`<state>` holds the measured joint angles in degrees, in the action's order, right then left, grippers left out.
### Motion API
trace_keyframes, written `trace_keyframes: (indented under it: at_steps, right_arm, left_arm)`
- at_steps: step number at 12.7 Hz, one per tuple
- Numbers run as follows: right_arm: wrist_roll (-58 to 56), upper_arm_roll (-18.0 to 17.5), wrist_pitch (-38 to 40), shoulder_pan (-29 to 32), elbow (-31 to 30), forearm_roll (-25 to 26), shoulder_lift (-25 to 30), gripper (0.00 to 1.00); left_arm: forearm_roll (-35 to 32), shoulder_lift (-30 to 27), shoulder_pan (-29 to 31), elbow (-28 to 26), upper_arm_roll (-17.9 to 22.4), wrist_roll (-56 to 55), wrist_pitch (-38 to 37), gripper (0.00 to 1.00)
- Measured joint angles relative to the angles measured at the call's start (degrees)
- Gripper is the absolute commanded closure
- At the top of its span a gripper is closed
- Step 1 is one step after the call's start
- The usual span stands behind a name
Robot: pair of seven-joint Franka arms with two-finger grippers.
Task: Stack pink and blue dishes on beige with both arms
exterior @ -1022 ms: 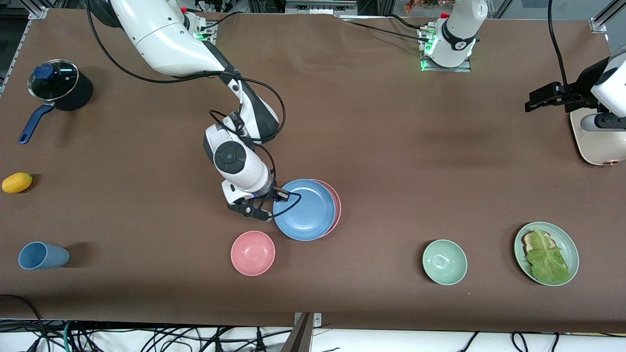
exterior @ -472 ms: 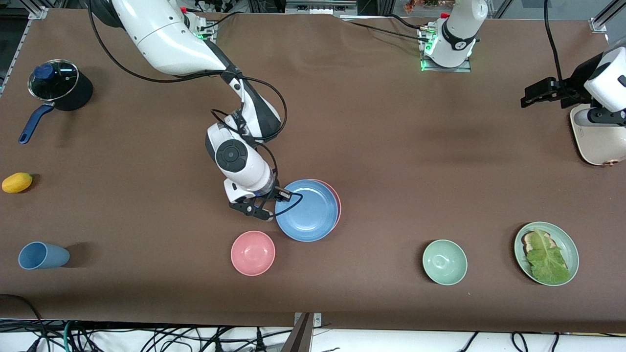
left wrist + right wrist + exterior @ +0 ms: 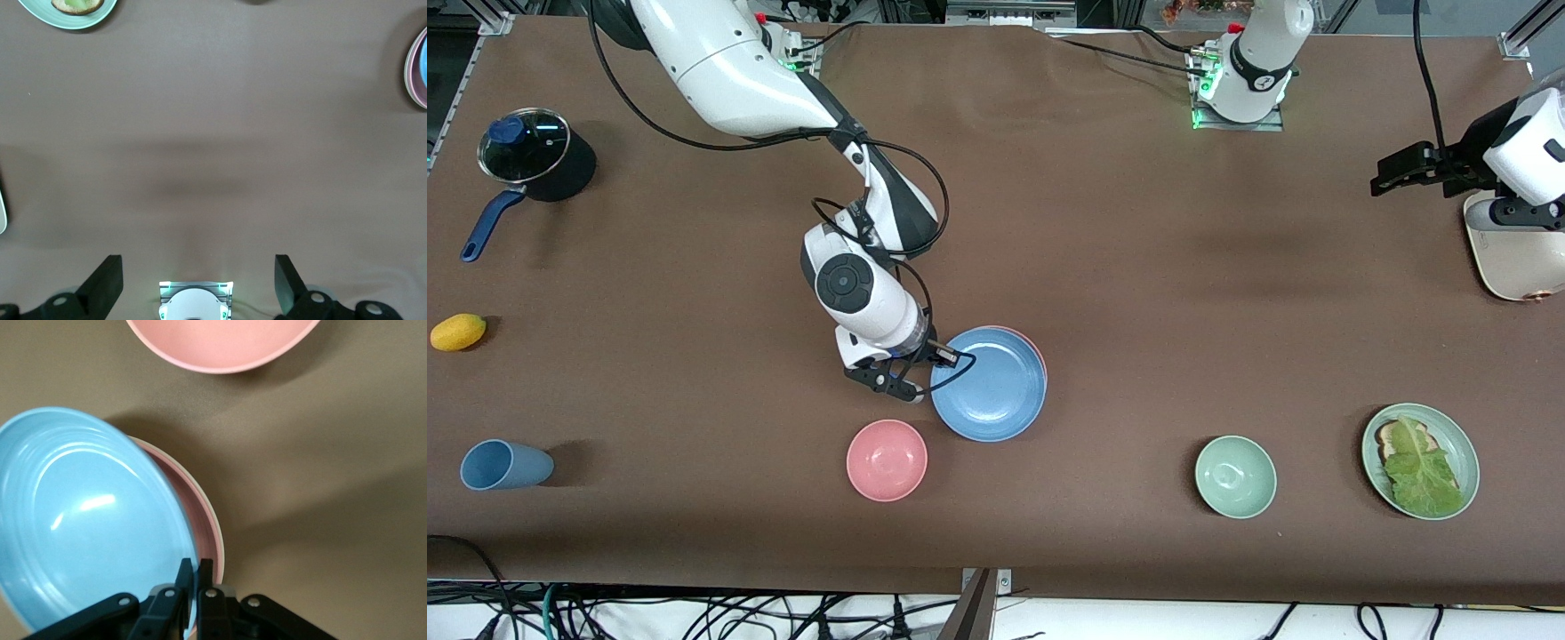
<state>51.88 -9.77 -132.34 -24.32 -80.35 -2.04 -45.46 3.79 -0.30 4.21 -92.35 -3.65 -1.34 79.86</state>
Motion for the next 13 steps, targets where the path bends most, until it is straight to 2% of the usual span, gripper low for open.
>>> trace_keyframes:
  at_steps: [1, 3, 4, 6, 8, 10, 13]
  right_arm:
    - [0.1, 0.0, 0.0, 0.0, 0.0, 0.0, -0.1, 0.39]
    - [0.2, 0.0, 0.0, 0.0, 0.0, 0.0, -0.1, 0.30]
    - [0.2, 0.0, 0.0, 0.0, 0.0, 0.0, -0.1, 0.18]
    - [0.0, 0.0, 0.0, 0.0, 0.3, 0.1, 0.0, 0.01]
    - [-1.9, 0.4, 2.1, 0.4, 1.5, 2.0, 0.3, 0.00]
    - [-8.7, 1.1, 6.4, 2.4, 3.5, 3.7, 1.1, 0.00]
    - [-18.8, 1.5, 11.0, 9.4, 4.4, 3.7, 4.8, 0.00]
  left_arm:
    - [0.0, 0.0, 0.0, 0.0, 0.0, 0.0, 0.1, 0.00]
    - [0.0, 0.0, 0.0, 0.0, 0.0, 0.0, 0.1, 0.00]
    - [0.0, 0.1, 0.0, 0.0, 0.0, 0.0, 0.1, 0.00]
    - [0.0, 0.1, 0.0, 0.0, 0.0, 0.0, 0.1, 0.00]
    - [0.0, 0.1, 0.0, 0.1, -0.1, 0.0, 0.1, 0.00]
    - [0.0, 0.1, 0.0, 0.1, -0.1, 0.0, 0.2, 0.00]
    - [0.0, 0.1, 0.0, 0.1, -0.2, 0.0, 0.2, 0.00]
